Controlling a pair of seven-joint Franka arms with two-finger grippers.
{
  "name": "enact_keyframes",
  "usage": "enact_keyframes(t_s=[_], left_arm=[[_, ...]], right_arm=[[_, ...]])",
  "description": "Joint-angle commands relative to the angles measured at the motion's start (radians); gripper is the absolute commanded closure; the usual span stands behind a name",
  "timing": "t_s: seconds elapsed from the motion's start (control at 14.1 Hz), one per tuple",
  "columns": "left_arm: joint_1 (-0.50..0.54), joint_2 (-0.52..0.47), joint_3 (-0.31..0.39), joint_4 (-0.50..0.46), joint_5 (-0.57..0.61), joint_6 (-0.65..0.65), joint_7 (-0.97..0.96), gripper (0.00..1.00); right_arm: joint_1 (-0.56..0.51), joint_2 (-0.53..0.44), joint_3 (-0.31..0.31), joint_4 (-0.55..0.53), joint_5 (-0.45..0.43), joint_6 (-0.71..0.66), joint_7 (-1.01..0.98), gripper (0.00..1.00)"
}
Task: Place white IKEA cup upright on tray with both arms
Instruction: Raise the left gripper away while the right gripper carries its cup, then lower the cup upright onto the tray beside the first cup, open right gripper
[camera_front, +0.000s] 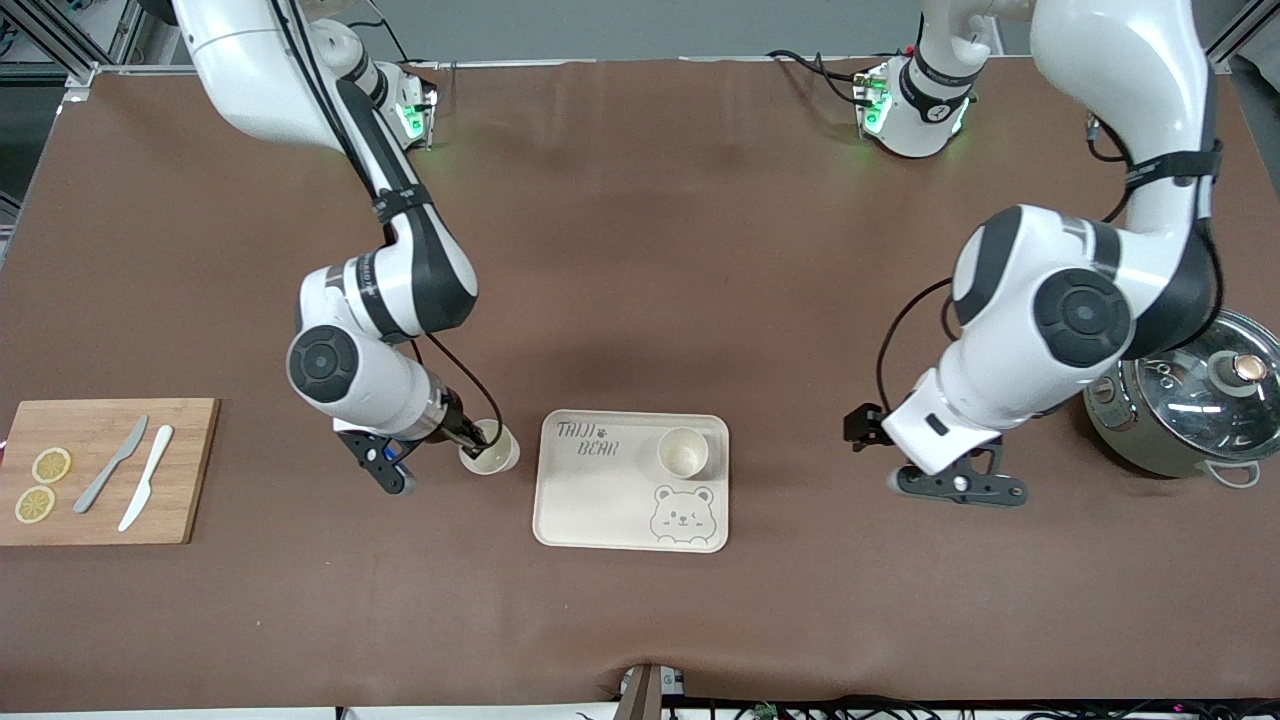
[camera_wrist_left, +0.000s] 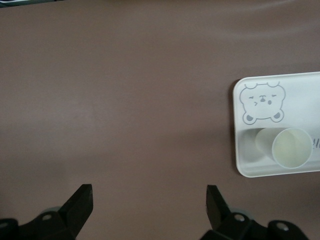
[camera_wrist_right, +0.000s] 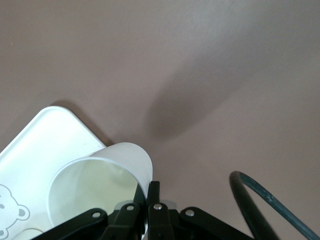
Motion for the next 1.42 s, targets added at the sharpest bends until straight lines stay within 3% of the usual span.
enact_keyframes(t_s=[0.0, 0.43, 1.35], left_arm=[[0.034, -0.054, -0.006, -0.043, 0.020, -0.067, 0.040, 0.00], [0.091, -0.183, -0.008, -0.136, 0.019, -0.115, 0.060, 0.00], [0.156, -0.329, -0.012, -0.141, 0.008, -0.222, 0.077, 0.00]], right_arm=[[0.039, 0.055, -0.010, 0.082, 0.018, -0.007, 0.092, 1.00], [0.096, 0.109, -0.009, 0.116, 0.018, 0.008, 0.189, 1.00], [0.136, 0.186, -0.010, 0.107, 0.015, 0.157, 0.236, 1.00]])
